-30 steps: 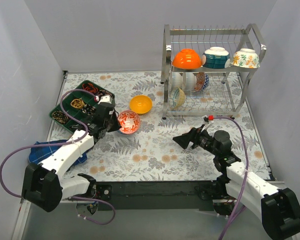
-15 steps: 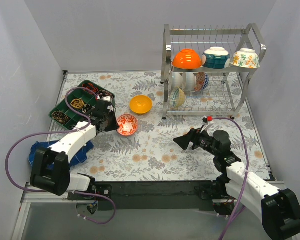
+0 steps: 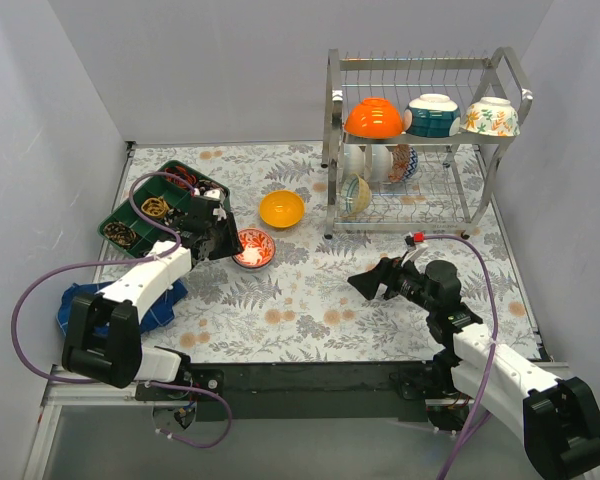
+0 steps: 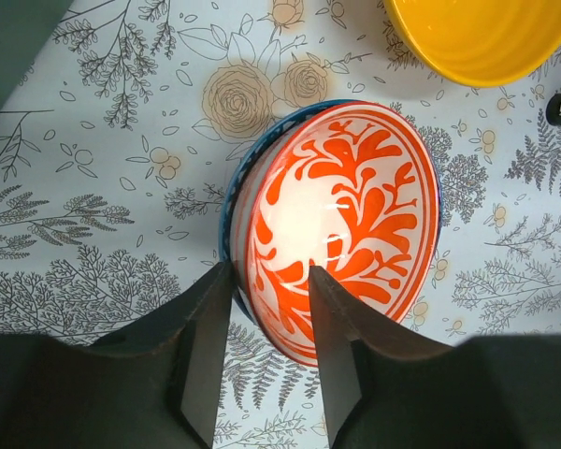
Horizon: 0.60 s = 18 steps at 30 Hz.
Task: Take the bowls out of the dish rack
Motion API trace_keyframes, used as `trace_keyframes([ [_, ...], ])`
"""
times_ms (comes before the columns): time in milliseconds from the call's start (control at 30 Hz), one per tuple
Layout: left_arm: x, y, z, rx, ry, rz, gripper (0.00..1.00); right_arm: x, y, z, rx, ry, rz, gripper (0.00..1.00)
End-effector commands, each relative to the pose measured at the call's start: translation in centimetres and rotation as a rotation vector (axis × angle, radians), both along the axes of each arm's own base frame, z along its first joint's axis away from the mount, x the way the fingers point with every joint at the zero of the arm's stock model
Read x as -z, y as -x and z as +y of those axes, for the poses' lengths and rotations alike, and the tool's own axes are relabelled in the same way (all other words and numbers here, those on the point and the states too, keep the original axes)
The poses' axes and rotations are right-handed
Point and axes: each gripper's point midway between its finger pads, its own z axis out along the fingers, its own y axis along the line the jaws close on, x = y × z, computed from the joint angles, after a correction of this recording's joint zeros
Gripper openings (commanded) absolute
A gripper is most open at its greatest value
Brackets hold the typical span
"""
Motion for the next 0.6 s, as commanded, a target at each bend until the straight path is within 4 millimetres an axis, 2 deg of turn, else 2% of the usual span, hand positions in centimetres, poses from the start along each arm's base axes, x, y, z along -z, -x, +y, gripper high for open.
trace_keyframes([
  [0,-1.8,-1.1,0.2,-0.010,0.002,-0.077,0.39,-2.4,-1.3,0.2,0.007,0.002,-0.079,0.96],
  [133,-1.8,-0.6,0.4,-0.016,0.006,-0.082,0.42,-2.6,-1.5,0.2,0.004,0.012,-0.086,0.95],
  [167,-1.7,-0.6,1.2,-0.042,-0.020,-0.088,0.42,-2.6,-1.6,0.2,0.003,0.017,-0.085,0.95],
  [300,-3.4,-0.5,2.3,-0.089,-0.028,-0.157,0.39,-3.0,-2.0,0.3,0.004,0.031,-0.098,0.95],
  [433,-4.1,-0.5,2.5,-0.106,-0.003,-0.188,0.31,-3.4,-2.5,0.2,0.012,0.048,-0.110,0.94],
  [567,-3.8,-0.6,2.3,-0.095,0.033,-0.169,0.24,-3.4,-2.7,0.4,0.005,0.051,-0.102,0.94],
])
